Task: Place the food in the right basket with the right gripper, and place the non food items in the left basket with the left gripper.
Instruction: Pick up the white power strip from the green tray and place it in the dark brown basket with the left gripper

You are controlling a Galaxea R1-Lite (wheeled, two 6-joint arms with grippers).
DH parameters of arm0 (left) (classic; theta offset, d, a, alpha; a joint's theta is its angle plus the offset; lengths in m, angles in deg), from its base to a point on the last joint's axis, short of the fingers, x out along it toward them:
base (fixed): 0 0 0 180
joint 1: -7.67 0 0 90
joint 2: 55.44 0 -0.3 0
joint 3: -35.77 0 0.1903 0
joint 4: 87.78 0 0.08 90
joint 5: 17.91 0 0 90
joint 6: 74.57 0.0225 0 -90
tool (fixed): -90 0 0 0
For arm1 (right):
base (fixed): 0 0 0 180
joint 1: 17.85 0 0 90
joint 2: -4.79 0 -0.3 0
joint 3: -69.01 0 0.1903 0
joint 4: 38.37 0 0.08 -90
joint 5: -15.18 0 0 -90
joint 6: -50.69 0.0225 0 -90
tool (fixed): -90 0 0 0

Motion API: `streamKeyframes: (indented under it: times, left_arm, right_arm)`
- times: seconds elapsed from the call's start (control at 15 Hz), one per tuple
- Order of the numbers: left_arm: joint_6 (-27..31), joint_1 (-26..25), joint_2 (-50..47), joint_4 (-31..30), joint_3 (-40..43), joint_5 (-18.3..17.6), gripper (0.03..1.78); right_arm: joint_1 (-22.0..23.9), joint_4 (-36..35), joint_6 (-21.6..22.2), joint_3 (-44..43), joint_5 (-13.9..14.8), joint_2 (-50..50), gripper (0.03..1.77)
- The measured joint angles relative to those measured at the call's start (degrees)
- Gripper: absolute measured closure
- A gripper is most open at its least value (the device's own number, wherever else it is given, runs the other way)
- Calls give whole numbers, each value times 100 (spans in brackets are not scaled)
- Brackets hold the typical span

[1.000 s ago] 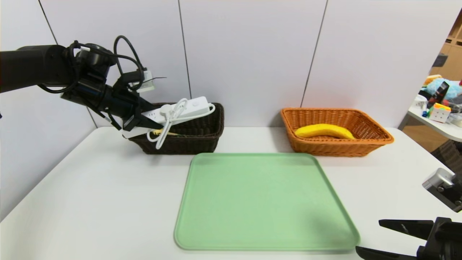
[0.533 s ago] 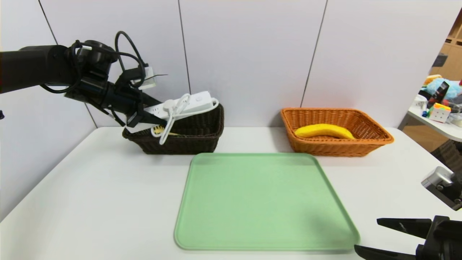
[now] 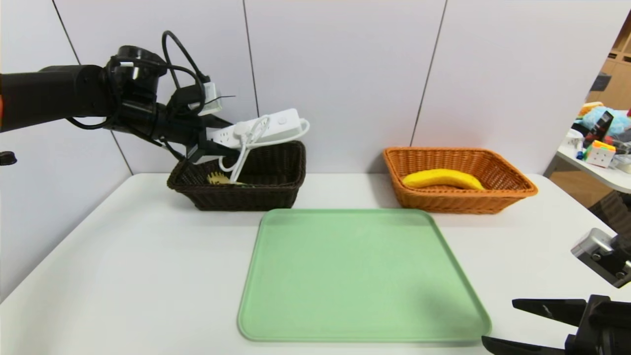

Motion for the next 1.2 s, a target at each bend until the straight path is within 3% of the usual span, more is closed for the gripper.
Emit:
streamKeyframes:
  times: [0.4,1.2]
  left_arm:
    - [54,-35,375,-957,0,6,93]
    - [-276,-261,1037,-1097,0,57,93]
  right_arm:
    - [-7,-5,2,0,-2,5,10]
    - [-7,-15,-11,-83,-7,193,10]
